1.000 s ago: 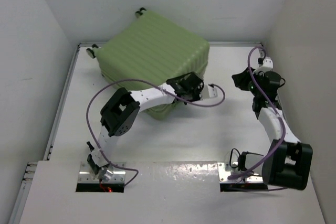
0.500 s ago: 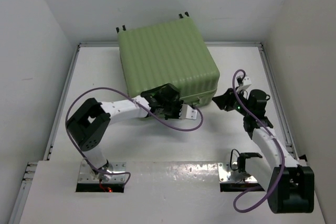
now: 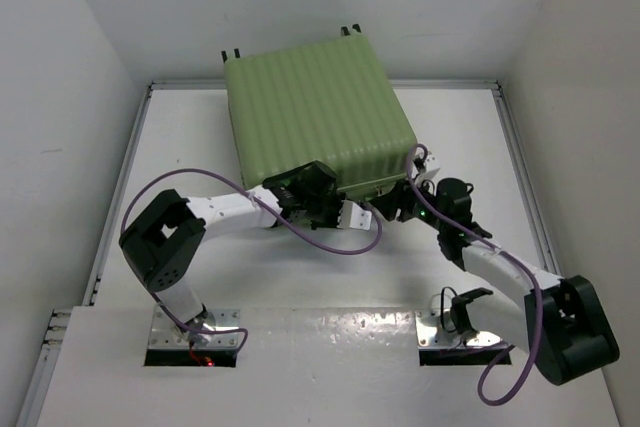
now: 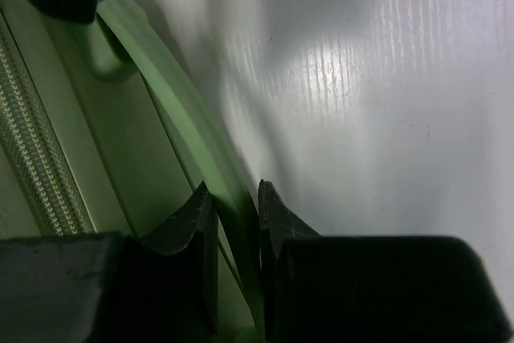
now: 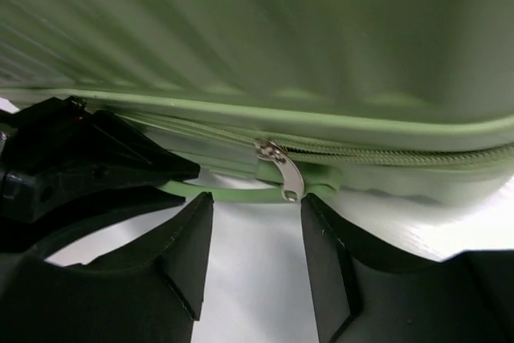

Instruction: Pack the luggage

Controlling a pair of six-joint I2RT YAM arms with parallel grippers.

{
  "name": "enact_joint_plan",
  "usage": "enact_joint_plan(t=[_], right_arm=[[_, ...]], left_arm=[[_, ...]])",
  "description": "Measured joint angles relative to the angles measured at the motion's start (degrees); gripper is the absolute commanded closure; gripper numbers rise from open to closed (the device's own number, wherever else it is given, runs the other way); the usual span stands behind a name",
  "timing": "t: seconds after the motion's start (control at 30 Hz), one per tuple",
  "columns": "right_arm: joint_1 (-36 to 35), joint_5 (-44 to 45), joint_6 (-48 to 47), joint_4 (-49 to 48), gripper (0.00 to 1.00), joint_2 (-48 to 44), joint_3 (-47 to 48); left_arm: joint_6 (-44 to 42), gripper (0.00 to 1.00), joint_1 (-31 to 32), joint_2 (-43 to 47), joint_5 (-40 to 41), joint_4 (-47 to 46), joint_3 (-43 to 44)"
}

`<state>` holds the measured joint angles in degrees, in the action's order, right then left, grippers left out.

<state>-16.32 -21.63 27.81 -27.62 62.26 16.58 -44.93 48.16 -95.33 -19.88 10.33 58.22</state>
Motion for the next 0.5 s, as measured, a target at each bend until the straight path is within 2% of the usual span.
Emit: enact_joint_plan(t=[0.3, 0.5], right_arm=[[-1.0, 4.7, -0.5, -2.3, 0.44, 2.1, 0.1], [-0.9, 5.9, -0.4, -2.5, 0.46, 4.3, 0.7]], left_arm=[[0.4, 1.0, 0.0, 0.0, 0.0, 0.0, 0.0], [0.4, 1.0, 0.0, 0.0, 0.0, -0.1, 0.0]])
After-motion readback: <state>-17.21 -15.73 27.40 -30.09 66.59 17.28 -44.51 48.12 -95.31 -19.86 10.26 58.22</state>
